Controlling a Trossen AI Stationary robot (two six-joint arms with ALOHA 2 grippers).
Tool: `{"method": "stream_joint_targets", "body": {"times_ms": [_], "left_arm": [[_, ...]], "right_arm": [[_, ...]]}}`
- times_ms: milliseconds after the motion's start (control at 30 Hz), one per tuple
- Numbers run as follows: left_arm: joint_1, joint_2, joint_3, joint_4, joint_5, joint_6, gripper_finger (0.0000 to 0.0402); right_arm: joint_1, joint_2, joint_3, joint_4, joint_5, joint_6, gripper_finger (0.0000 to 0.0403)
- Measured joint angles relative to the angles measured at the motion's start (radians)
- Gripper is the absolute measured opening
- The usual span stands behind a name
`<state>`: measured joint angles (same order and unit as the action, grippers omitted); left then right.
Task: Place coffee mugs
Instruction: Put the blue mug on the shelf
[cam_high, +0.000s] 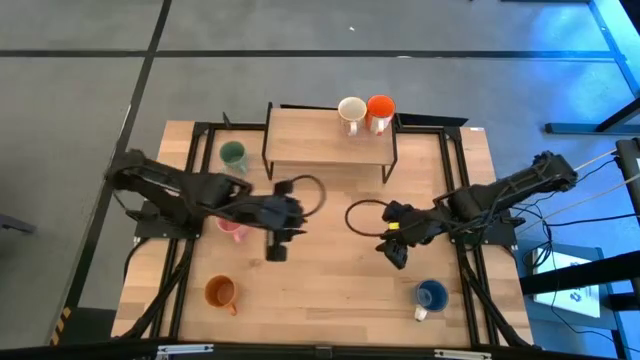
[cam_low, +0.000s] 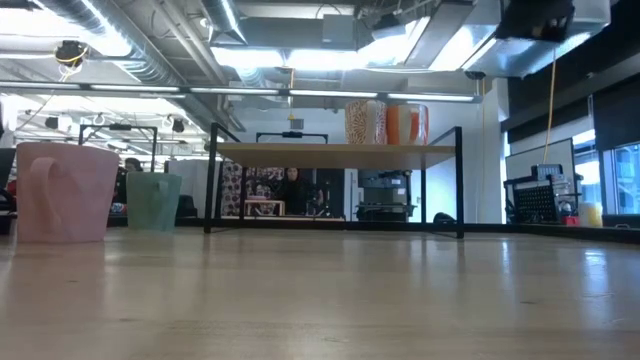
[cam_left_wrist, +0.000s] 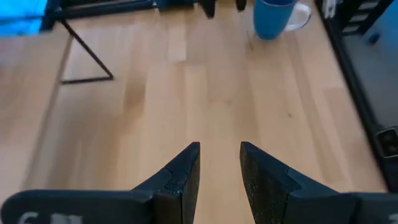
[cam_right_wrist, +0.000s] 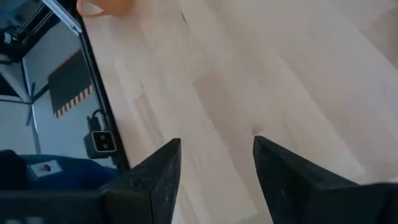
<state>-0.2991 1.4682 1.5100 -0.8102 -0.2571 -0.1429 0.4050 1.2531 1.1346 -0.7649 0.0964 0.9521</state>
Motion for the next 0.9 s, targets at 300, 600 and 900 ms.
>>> {"method": "stream_joint_targets", "body": {"times_ms": [300,600,900], "left_arm": [[-0.061,-0.233,-0.435,0.370,-0.023,-0.182,0.0109],[-0.068,-0.230,-0.515,0.464,-0.022,-0.196,0.0109],[-0.063,-0.230,-0.515,0.493,-0.040,-0.188,0.0109]], "right_arm": [[0.184,0.125,0.178,-0.084,-0.268,0.456,0.0186],[0.452,0.128,0.072,-0.106,-0.146,1.031,0.0186],[0.518,0.162,-0.046,-0.105,-0.044,1.209,0.0186]]}}
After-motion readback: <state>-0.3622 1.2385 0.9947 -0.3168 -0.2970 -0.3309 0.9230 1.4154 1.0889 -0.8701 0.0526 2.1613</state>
